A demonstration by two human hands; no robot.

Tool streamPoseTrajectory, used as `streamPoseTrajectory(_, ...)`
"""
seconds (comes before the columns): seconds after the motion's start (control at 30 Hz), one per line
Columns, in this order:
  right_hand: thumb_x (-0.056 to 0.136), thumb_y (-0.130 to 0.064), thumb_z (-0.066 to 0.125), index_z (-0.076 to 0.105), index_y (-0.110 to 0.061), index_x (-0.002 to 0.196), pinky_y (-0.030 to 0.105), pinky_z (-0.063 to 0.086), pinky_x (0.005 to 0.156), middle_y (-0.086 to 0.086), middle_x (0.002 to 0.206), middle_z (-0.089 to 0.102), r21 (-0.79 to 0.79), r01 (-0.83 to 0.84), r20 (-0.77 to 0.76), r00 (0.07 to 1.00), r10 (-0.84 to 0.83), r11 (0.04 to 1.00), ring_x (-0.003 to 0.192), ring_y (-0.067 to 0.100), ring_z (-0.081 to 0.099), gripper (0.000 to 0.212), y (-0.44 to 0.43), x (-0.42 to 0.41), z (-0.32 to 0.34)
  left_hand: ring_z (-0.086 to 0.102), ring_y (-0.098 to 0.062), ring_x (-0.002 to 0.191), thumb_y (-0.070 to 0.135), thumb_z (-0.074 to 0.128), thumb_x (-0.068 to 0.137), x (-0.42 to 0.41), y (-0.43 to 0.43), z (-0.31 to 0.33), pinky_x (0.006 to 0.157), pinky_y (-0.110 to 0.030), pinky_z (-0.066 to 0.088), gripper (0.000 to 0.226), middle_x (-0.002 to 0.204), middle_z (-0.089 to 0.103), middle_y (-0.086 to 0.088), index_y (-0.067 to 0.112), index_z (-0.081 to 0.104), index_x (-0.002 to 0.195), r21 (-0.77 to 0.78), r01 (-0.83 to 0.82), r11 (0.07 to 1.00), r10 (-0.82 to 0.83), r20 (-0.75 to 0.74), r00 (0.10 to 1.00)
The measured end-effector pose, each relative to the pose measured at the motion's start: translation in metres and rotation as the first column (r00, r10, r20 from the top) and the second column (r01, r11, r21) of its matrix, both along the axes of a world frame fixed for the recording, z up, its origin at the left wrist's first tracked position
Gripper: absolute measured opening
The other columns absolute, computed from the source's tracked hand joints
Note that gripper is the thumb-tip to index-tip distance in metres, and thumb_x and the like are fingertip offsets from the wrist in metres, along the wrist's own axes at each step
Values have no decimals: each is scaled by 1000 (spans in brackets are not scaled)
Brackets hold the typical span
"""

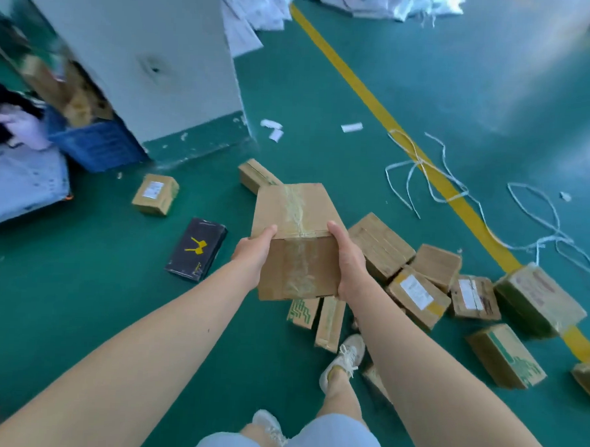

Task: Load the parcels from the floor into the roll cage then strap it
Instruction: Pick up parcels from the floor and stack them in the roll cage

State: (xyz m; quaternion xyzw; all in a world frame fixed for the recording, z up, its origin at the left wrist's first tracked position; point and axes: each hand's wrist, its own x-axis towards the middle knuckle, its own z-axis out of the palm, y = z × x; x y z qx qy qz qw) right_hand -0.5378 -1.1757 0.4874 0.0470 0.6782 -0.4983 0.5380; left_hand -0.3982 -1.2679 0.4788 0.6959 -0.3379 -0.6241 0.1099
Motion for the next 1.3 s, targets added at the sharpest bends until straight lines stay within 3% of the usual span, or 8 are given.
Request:
streamPoseTrajectory(0.27,46,-76,71,59,-24,119,47,51,96,3,113,66,-98,-218,-144,969,203,971,103,26,64,90,-36,66,104,50,-34,124,73,61,55,83,-4,106,104,-54,40,105,142,49,-5,24,38,145,-100,-193,976,179,-134,975)
streamPoseTrajectory(0.43,43,-74,73,61,-26,119,46,54,93,4,115,68,-165,-409,-194,906,377,897,102,26,66,90,-64,105,140,52,-32,123,68,64,70,131,-2,145,102,-45,42,91,141,50,-6,19,42,143,-156,-378,913,350,-179,919)
streamPoseTrajectory(0.57,59,-69,72,60,-21,121,39,53,86,4,111,67,-183,-535,-210,841,499,825,97,25,66,79,-78,135,157,50,-32,124,64,63,78,165,9,157,106,-51,40,83,142,49,-6,17,42,143,-189,-499,846,467,-190,864)
streamPoseTrajectory(0.63,70,-64,71,59,-18,118,33,52,81,3,108,65,-200,-594,-228,801,553,779,94,22,63,68,-83,153,162,49,-31,126,62,63,81,184,19,164,106,-50,40,81,143,48,-6,17,41,144,-205,-573,793,544,-183,819)
streamPoseTrajectory(0.73,61,-66,72,60,-21,114,42,55,90,4,110,68,-225,-674,-219,739,638,704,99,25,66,71,-85,184,167,49,-29,125,59,63,83,211,38,173,99,-43,41,77,142,49,-6,17,41,144,-221,-661,717,635,-185,750)
streamPoseTrajectory(0.9,67,-60,73,60,-22,112,47,55,93,6,112,67,-275,-791,-214,605,767,547,99,28,67,60,-77,241,176,47,-28,127,60,62,84,257,85,191,92,-41,39,81,145,46,-5,16,35,147,-251,-779,575,764,-174,621)
streamPoseTrajectory(1.07,53,-66,74,62,-23,109,48,54,95,4,111,68,-291,-888,-195,421,886,357,100,28,66,71,-53,304,186,53,-18,82,52,63,88,298,140,208,55,-30,35,67,124,55,-5,14,41,139,-274,-888,370,887,-181,425)
streamPoseTrajectory(1.3,54,-69,68,55,-29,119,50,52,94,1,117,63,-296,-947,-162,180,970,126,105,28,62,78,0,400,206,50,-18,76,55,56,91,367,220,229,53,-32,36,64,110,56,-5,18,38,140,-288,-946,150,962,-179,207)
